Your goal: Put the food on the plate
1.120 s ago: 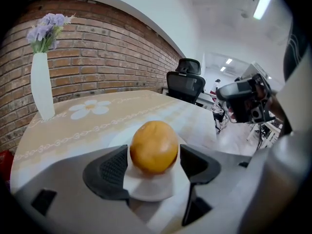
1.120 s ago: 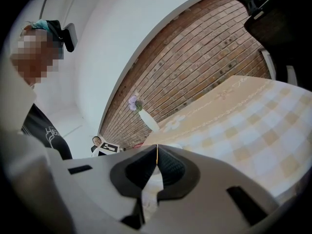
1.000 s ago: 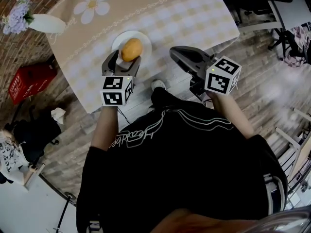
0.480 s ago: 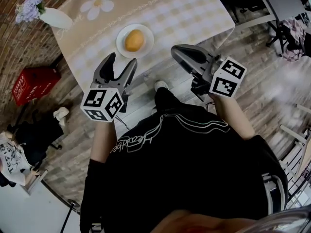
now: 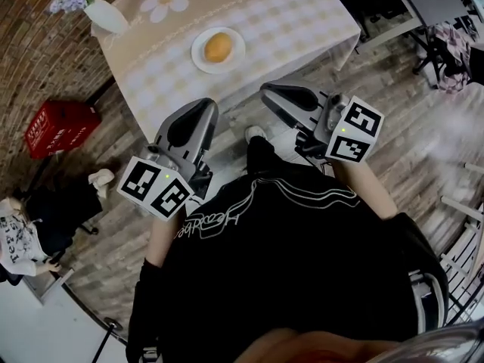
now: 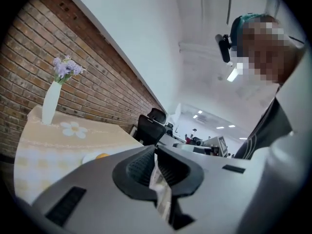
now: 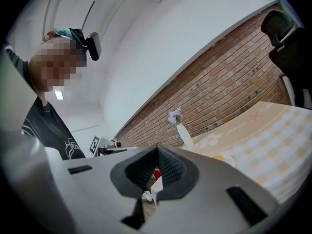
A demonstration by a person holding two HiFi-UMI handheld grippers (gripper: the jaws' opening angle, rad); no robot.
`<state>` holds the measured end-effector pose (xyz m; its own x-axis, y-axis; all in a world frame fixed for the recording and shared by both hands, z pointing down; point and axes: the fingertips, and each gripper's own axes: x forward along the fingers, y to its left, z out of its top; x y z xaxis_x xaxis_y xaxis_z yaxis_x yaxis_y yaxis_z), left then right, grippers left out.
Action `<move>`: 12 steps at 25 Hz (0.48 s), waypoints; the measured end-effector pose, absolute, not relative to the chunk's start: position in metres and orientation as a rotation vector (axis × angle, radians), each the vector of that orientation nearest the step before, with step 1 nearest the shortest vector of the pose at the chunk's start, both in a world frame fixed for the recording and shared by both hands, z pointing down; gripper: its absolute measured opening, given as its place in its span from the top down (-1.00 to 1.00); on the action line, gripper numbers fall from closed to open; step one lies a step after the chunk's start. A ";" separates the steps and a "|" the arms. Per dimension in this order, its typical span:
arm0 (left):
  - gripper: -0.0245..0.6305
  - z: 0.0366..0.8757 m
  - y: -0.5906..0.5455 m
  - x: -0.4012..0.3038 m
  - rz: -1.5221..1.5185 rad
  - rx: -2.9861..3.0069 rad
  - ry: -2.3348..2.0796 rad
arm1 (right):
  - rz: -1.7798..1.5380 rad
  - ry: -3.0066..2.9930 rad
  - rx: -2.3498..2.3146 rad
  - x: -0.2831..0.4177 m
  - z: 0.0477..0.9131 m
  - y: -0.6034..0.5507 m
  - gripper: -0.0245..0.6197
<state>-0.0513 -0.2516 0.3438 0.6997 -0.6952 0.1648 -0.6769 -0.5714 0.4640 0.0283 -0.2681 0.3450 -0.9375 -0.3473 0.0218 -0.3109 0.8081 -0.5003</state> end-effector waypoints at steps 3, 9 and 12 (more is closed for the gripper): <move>0.88 0.339 -0.233 -0.047 -0.037 2.427 -1.048 | -0.786 2.923 -0.518 0.026 0.342 -0.247 0.93; 0.90 0.332 -0.214 -0.033 0.004 2.474 -1.038 | -0.775 2.928 -0.512 0.032 0.341 -0.227 0.93; 0.90 0.330 -0.213 -0.036 -0.014 2.459 -1.041 | -0.784 2.932 -0.515 0.031 0.343 -0.225 0.93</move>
